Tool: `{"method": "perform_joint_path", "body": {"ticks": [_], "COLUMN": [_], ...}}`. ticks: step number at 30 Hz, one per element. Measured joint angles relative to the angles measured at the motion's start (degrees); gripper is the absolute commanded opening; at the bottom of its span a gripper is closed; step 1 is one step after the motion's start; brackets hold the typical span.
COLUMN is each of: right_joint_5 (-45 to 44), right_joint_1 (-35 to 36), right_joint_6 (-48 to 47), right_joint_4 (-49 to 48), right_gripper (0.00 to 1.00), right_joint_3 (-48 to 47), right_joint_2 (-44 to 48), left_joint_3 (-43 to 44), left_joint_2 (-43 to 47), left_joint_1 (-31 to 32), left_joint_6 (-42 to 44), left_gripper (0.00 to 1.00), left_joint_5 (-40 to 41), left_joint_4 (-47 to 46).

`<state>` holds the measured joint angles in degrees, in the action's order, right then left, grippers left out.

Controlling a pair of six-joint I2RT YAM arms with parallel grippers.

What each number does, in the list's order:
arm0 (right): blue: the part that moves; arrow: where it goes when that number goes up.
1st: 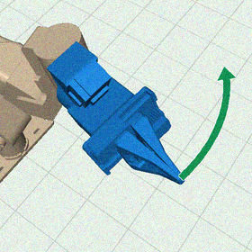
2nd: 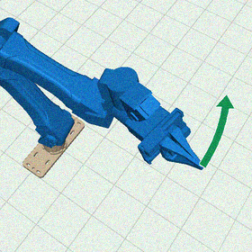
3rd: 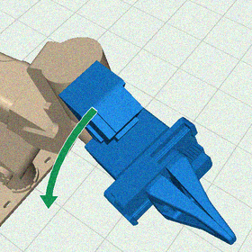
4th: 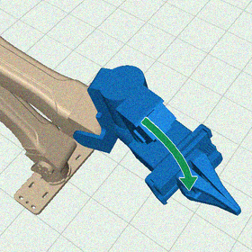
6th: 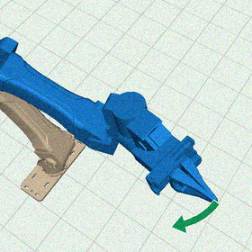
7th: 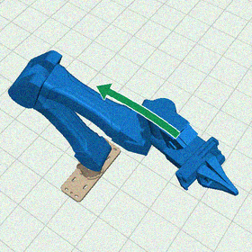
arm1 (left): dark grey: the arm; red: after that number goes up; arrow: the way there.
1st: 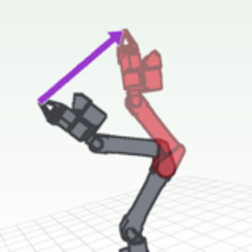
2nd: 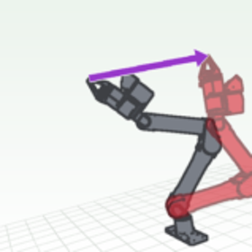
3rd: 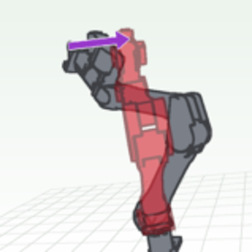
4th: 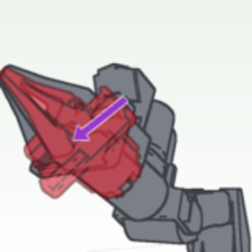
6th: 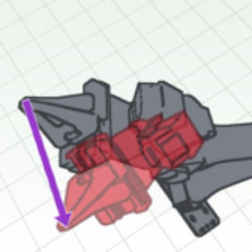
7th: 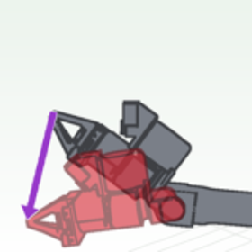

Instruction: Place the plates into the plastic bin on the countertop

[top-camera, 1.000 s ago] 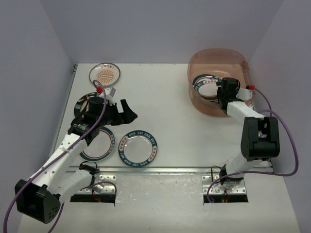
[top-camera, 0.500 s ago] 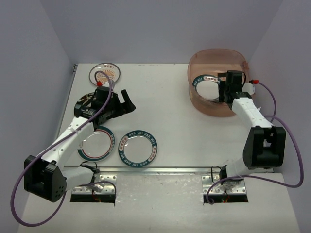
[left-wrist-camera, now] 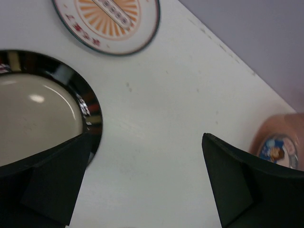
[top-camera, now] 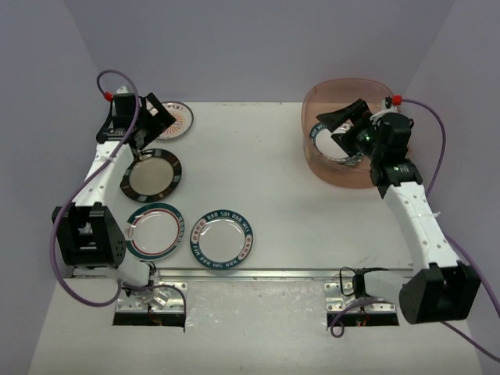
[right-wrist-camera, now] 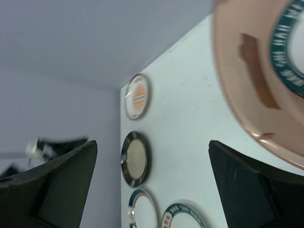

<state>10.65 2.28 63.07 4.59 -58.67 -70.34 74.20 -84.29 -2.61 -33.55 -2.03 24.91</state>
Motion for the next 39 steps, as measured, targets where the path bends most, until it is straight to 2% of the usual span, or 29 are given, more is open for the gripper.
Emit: {"method": "perform_joint_path", "body": {"ticks": [5,8,12,18,21,25,26,28,30,32,39], "right_joint_5": [26.34,37.26,43.34,45.04,45.30,45.36,45.38,45.47,45.49,45.49,45.77], "right_joint_1": [0.23,0.43,1.25,3.70,4.23,4.24,4.24,4.24,4.24,4.24,4.25], "right_joint_6": [-6.64,-7.28,-10.21,-17.72,-19.20,-20.07,-20.12,-20.18,-20.20,-20.20,-17.86], "right_joint_4": [-10.25,-13.70,-11.39,-3.74,-2.66,-1.80,-1.68,-1.49,-1.49,-1.52,-5.56], "right_gripper": [0.99,0.99,0.99,0.99,0.99,0.99,0.99,0.99,0.99,0.99,0.99], "right_joint_3": [4.34,9.42,16.03,15.72,14.91,14.18,14.16,14.15,14.14,14.14,14.45], "right_joint_2": [9.89,13.83,18.96,22.59,22.28,21.54,21.49,21.50,21.50,21.50,20.75], "left_joint_3": [13.87,23.92,33.24,42.66,47.29,51.87,52.53,53.99,55.05,55.11,52.64], "left_joint_2": [-16.60,-28.95,-41.47,-53.25,-58.58,-62.49,-63.21,-64.89,-66.23,-67.28,-67.87], "left_joint_1": [-8.67,-13.76,-17.99,-19.20,-19.24,-19.24,-19.24,-19.24,-19.24,-19.25,-19.58], "left_joint_6": [1.57,2.65,6.92,10.59,10.57,10.29,10.07,9.12,8.09,7.17,2.07], "left_gripper": [1.00,1.00,1.00,0.96,0.88,0.66,0.64,0.43,0.28,0.01,0.00], "left_joint_5": [2.53,1.01,-0.41,-9.01,-15.72,-21.86,-23.14,-25.39,-27.52,-28.54,-32.19], "left_joint_4": [-2.44,-3.27,-2.75,-1.01,-0.91,-1.40,-1.05,-1.56,-2.53,-2.91,-6.76]}}
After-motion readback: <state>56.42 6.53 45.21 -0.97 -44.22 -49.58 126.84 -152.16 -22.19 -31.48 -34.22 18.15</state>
